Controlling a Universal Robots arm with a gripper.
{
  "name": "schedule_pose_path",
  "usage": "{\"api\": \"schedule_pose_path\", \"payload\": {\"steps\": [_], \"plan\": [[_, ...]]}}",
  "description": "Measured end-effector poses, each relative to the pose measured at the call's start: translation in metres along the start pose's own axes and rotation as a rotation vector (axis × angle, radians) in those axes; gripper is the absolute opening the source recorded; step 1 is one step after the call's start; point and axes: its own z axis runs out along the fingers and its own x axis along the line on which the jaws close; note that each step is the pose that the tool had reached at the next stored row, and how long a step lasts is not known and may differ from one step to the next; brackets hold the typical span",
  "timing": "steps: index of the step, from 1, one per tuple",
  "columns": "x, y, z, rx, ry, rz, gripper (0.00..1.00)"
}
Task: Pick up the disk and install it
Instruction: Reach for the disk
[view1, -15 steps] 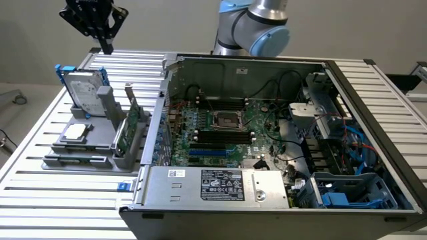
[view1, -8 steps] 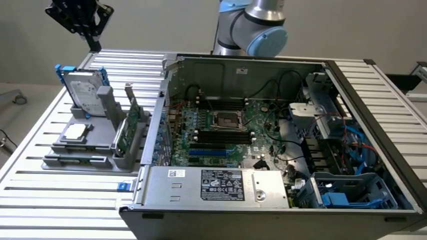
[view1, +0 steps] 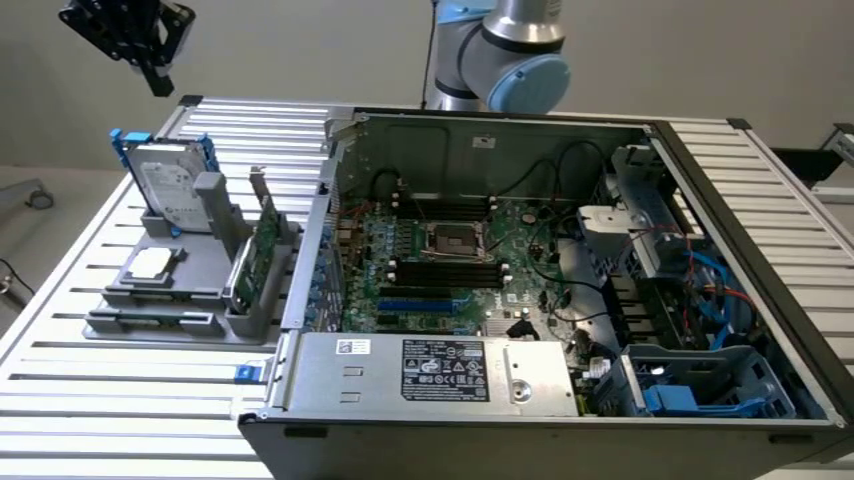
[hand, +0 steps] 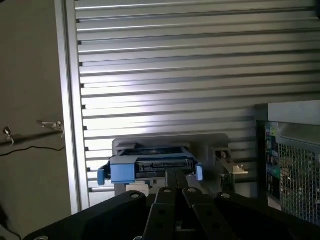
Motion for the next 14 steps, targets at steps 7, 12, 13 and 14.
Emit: {"api": "schedule_pose_path", "payload": {"steps": [7, 12, 13, 14], "plan": [[0.032, -0.0015, -0.0002, -0.0029, 0.0028, 0.000, 0.11], [0.034, -0.0017, -0.0002, -0.0034, 0.0033, 0.000, 0.11], [0.034, -0.0017, -0.0002, -0.0034, 0.0033, 0.000, 0.11], [0.034, -0.0017, -0.0002, -0.0034, 0.0033, 0.000, 0.11]]}}
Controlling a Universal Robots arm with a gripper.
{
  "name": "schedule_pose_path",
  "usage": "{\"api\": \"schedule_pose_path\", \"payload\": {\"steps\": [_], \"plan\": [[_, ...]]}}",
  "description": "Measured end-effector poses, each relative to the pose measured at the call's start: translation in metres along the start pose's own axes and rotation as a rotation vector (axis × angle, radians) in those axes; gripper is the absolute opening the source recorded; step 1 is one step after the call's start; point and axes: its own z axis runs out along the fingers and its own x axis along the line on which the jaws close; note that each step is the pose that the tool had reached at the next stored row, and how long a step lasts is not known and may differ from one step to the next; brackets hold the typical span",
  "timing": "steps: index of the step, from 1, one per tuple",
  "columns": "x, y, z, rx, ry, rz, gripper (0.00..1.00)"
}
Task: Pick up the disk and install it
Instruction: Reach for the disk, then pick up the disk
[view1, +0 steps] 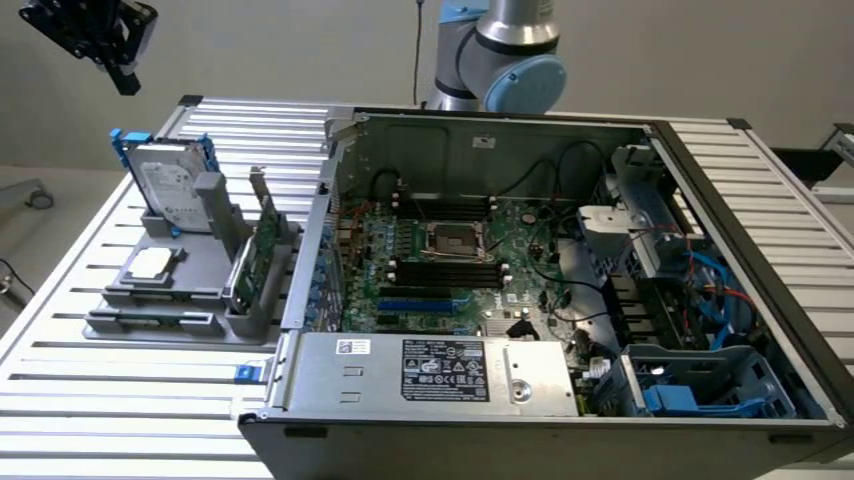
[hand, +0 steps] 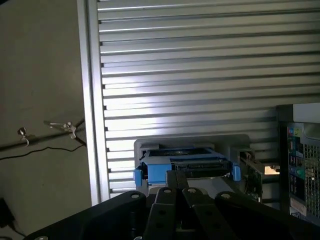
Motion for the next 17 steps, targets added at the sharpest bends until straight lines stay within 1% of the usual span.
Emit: {"api": "schedule_pose_path", "payload": {"steps": [17], "plan": [[0.0000, 0.0000, 0.0000, 0.0000, 0.0000, 0.000, 0.11]]}}
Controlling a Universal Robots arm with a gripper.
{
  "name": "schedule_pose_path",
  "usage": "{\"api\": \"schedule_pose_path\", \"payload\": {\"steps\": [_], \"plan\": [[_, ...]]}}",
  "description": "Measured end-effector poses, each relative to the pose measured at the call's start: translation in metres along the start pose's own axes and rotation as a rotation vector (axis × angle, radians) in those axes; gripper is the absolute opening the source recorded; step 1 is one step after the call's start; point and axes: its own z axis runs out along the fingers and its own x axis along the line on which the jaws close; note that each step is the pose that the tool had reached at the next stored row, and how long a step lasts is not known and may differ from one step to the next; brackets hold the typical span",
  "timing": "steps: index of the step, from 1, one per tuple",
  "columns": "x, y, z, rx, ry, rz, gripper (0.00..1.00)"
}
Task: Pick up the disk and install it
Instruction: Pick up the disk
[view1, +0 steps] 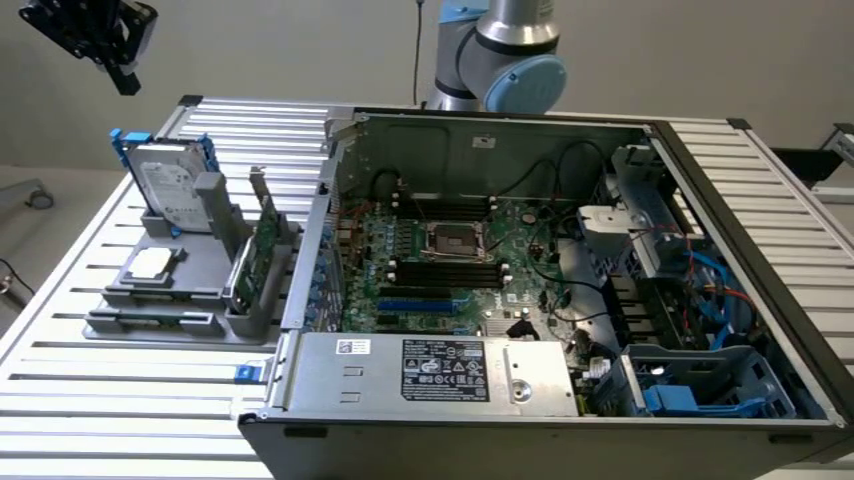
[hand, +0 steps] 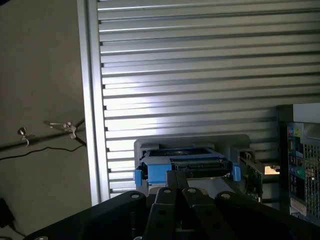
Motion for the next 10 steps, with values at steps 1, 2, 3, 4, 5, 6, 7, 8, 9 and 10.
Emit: {"api": "schedule_pose_path", "payload": {"steps": [1, 2, 3, 4, 5, 6, 7, 8, 9, 10], "plan": [[0.0000, 0.0000, 0.0000, 0.0001, 0.0000, 0.000, 0.11], [0.0001, 0.0000, 0.0001, 0.0001, 0.0001, 0.000, 0.11], [0.0006, -0.0001, 0.0005, 0.0000, 0.0000, -0.002, 0.11], [0.0011, -0.0002, 0.0011, -0.0002, 0.0003, -0.010, 0.11], [0.0012, -0.0002, 0.0014, -0.0004, 0.0015, -0.027, 0.11], [0.0012, -0.0001, 0.0018, -0.0006, 0.0024, -0.045, 0.11], [0.0012, -0.0001, 0.0021, -0.0009, 0.0035, -0.063, 0.11], [0.0012, -0.0002, 0.0025, -0.0012, 0.0043, -0.081, 0.11], [0.0012, -0.0002, 0.0029, -0.0016, 0.0052, -0.100, 0.11], [0.0012, -0.0002, 0.0032, -0.0018, 0.0062, -0.118, 0.11]]}}
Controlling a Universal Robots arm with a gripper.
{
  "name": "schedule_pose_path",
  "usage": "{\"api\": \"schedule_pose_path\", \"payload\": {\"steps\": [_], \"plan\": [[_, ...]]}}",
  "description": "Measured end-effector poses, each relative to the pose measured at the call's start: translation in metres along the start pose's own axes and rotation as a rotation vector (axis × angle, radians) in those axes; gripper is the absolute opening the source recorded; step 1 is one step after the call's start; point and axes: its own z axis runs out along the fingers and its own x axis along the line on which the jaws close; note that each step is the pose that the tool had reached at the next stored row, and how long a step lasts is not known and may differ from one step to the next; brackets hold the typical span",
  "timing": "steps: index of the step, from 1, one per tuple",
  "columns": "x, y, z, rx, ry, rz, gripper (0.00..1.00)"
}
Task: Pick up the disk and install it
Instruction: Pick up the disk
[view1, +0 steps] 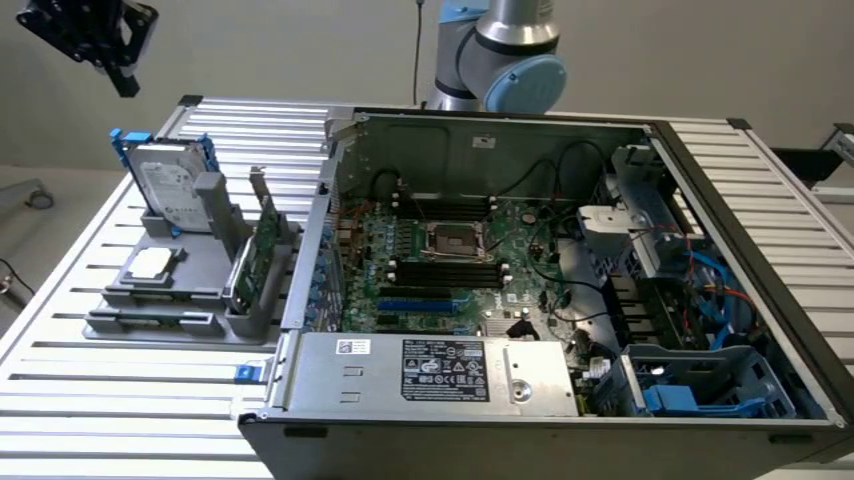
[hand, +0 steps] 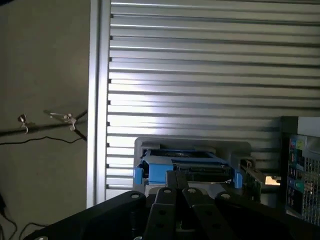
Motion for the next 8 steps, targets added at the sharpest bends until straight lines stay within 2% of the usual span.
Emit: {"api": "schedule_pose_path", "payload": {"steps": [8], "plan": [[0.0000, -0.0001, 0.0026, -0.0023, 0.0075, -0.145, 0.11]]}}
